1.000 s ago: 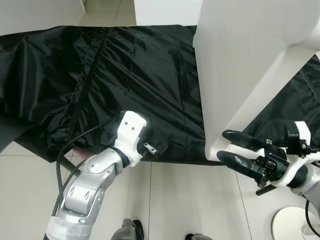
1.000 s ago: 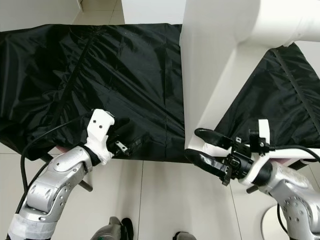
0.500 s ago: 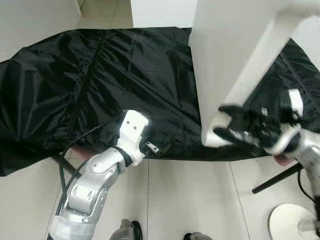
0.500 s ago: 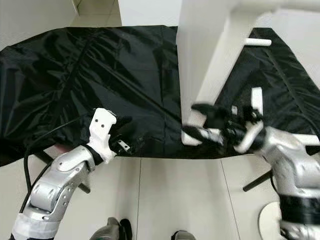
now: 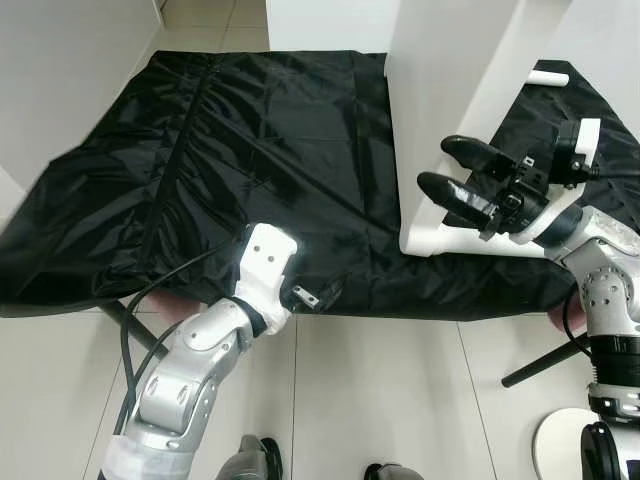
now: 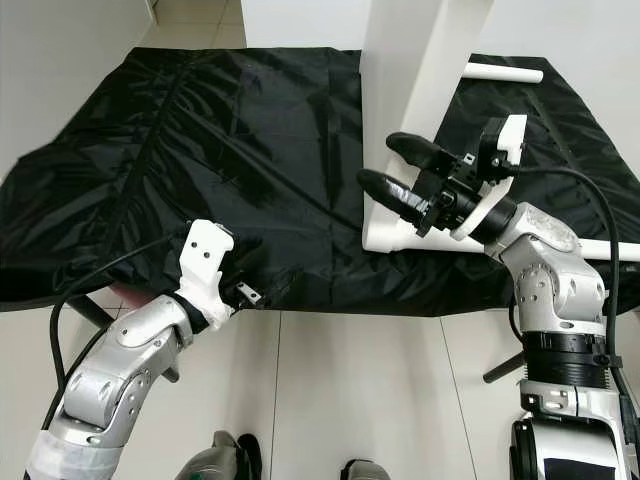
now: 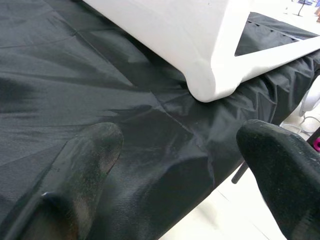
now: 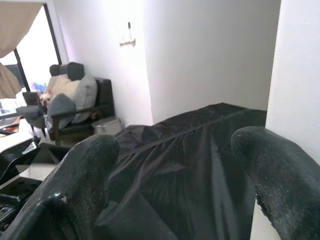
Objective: Building children table
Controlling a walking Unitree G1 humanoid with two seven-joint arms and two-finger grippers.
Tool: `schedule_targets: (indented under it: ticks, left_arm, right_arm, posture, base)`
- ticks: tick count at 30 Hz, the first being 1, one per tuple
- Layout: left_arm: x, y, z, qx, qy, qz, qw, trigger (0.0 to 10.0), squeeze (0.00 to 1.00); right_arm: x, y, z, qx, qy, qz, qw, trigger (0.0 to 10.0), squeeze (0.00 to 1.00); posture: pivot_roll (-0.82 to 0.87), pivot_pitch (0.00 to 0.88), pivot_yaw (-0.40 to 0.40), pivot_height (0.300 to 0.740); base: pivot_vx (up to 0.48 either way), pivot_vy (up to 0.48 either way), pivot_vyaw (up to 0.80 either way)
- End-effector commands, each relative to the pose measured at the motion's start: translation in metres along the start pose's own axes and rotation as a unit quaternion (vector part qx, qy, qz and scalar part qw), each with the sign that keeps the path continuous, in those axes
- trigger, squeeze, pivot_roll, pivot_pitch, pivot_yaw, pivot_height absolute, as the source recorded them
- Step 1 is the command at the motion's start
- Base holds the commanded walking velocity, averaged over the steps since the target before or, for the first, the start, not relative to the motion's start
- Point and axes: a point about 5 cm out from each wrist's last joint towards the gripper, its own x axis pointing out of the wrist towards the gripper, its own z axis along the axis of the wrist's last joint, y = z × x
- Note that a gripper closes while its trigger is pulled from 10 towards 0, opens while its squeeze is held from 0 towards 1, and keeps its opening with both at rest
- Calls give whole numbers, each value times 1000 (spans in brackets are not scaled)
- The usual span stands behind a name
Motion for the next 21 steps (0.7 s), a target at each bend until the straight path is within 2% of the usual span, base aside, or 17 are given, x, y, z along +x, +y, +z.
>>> schedule_targets:
  ticks: [1,3,8,10,14,17,20,21]
  left_arm:
    - [-2,0,-1,3,2,8,1000,10000,0]
    - [-2,0,-1,4,2,9,1000,10000,0]
    - [-5,-1,-1,5,2,5,1000,10000,0]
    - [-6,-3,0,9,-1,-3,1000,10000,0]
    - [-9,-7,2,18,-6,-34,999,10000,0]
    - [-10,-6,2,24,-7,-36,999,10000,0]
    - [-11,1,1,32,0,-27,999,10000,0]
    - [-11,1,1,32,0,-27,999,10000,0]
  right_arm:
    - [-8,-6,-6,7,6,-35,999,10000,0]
    - [-10,-4,-6,9,1,-33,999,10000,0]
    - [-20,37,-12,34,-23,21,999,10000,0]
    - [-28,46,-18,48,-19,38,998,10000,0]
    - [-49,52,-31,72,14,37,997,10000,0]
    - [-56,52,-35,78,24,28,996,10000,0]
    - [-68,40,-38,54,28,-60,996,10000,0]
    - [-68,40,-38,54,28,-60,996,10000,0]
  posture:
    - [-86,157,25,740]
    - [-87,158,30,740]
    - [-89,156,37,740]
    - [-91,154,41,740]
    - [-92,153,43,740]
    - [-96,153,49,740]
    - [-101,152,54,740]
    - [-101,152,54,740]
  base:
    - [0,0,0]
    - [0,0,0]
    - [0,0,0]
    - [0,0,0]
    - [0,0,0]
    - [0,0,0]
    - [0,0,0]
    - [0,0,0]
